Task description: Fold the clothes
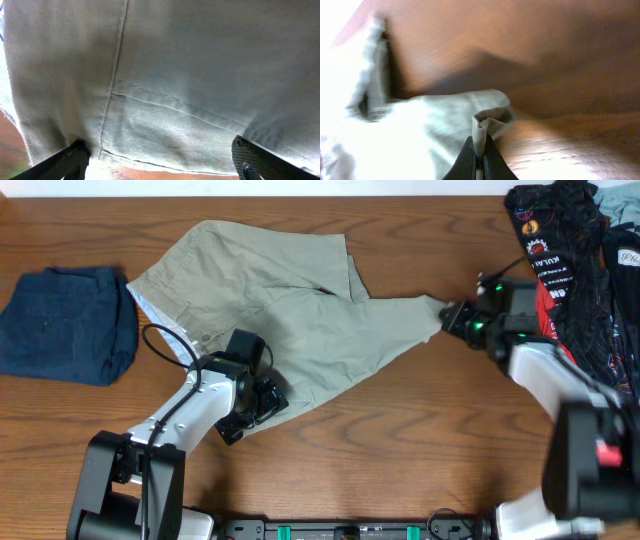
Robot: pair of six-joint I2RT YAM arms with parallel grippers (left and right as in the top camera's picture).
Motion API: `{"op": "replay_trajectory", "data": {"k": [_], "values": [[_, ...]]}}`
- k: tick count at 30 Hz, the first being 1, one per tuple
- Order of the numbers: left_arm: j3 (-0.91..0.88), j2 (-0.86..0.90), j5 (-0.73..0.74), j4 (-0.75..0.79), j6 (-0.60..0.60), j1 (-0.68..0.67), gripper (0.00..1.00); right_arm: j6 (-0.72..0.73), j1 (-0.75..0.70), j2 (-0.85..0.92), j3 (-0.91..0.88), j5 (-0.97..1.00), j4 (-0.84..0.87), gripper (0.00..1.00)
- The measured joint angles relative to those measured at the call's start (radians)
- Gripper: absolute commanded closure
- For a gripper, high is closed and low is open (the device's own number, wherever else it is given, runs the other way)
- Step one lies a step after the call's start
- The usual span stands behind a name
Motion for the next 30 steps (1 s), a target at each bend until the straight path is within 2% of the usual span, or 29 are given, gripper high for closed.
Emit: {"op": "replay_trajectory", "data": {"k": [3,6,12,14,15,18,19,20,21,24,28,30], "values": [[0.0,0.0,0.0,0.0,0.0,0.0,0.08,-0.073,0.003,-0.197,0.003,0.006,-0.14,0.99],[0.0,0.0,0.0,-0.002,0.0,0.0,0.08,-0.142,0.014,-0.371,0.009,0.072,-0.35,0.99],[0.0,0.0,0.0,-0.008,0.002,0.0,0.08,-0.196,0.017,-0.475,0.008,0.286,-0.707,0.98],[0.002,0.002,0.0,-0.019,0.006,0.0,0.08,-0.204,0.017,-0.471,0.005,0.322,-0.799,0.89],[0.005,0.004,0.0,-0.026,0.009,0.0,0.08,-0.205,0.017,-0.47,0.003,0.34,-0.85,0.78],[0.008,0.014,0.0,-0.067,0.017,-0.001,0.08,-0.219,0.017,-0.468,-0.003,0.372,-0.931,0.71],[0.007,0.018,0.002,-0.089,0.02,-0.001,0.08,-0.22,0.017,-0.467,-0.004,0.383,-0.96,0.65],[0.004,0.022,0.005,-0.106,0.023,-0.001,0.08,-0.222,0.017,-0.467,-0.005,0.388,-0.974,0.5],[0.001,0.024,0.015,-0.118,0.025,-0.001,0.08,-0.225,0.017,-0.467,-0.005,0.394,-0.987,0.43],[0.001,0.025,0.021,-0.135,0.039,0.0,0.08,-0.229,0.017,-0.467,-0.006,0.42,-1.009,0.34],[-0.001,0.027,0.027,-0.161,0.066,0.0,0.08,-0.222,0.017,-0.467,-0.008,0.433,-0.921,0.2],[-0.002,0.027,0.027,-0.162,0.08,0.0,0.08,-0.226,0.017,-0.467,-0.009,0.444,-0.86,0.2]]}}
